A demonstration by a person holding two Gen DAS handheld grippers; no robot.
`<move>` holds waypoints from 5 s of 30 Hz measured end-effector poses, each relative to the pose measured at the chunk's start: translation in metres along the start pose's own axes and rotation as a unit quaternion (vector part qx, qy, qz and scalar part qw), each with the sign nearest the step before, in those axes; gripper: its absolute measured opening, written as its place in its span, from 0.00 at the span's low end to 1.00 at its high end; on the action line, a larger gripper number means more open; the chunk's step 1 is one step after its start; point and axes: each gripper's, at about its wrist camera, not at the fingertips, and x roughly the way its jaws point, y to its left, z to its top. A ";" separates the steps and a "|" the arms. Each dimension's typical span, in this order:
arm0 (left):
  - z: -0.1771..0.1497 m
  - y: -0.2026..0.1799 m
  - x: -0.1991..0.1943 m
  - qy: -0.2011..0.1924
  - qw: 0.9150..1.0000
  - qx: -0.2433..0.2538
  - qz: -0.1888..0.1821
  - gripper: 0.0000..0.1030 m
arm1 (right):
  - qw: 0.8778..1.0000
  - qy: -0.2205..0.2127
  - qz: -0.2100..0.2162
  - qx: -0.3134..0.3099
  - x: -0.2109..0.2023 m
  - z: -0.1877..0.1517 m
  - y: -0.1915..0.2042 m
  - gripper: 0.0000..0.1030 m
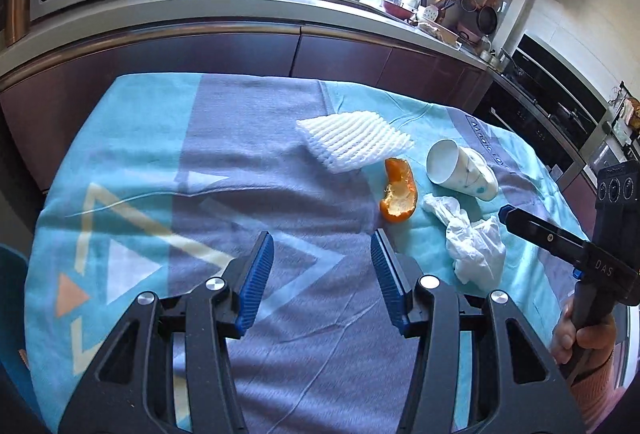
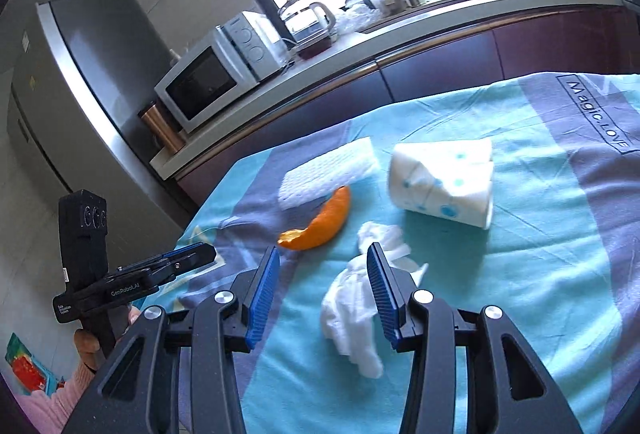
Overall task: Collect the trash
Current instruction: 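Move both open tools back over the remaining trash on the table, then close the left tool on the white foam net while the right tool grasps the paper cup, then lift the foam net and paper cup off the table with both tools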
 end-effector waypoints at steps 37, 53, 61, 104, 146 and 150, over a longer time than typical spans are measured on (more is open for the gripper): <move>0.064 -0.002 0.119 0.074 0.994 -0.062 -0.041 0.16 | 0.994 0.001 0.043 0.097 0.032 0.036 -0.080 0.19; 0.053 0.007 0.069 0.027 0.997 -0.068 -0.038 0.11 | 0.998 -0.015 0.050 0.040 0.017 0.041 -0.044 0.06; 0.040 0.021 0.027 -0.004 0.996 -0.079 -0.038 0.11 | 0.998 -0.008 0.068 0.003 0.016 0.037 -0.011 0.06; -0.041 0.084 -0.099 -0.057 0.994 -0.089 -0.033 0.11 | 0.992 0.033 0.092 -0.078 0.008 -0.031 0.111 0.06; -0.030 0.061 -0.120 -0.063 0.987 -0.051 -0.139 0.11 | 0.999 -0.009 -0.022 -0.028 -0.058 -0.069 0.124 0.06; -0.031 0.057 -0.120 -0.065 0.986 -0.047 -0.148 0.11 | 0.999 -0.020 -0.029 -0.029 -0.068 -0.066 0.128 0.06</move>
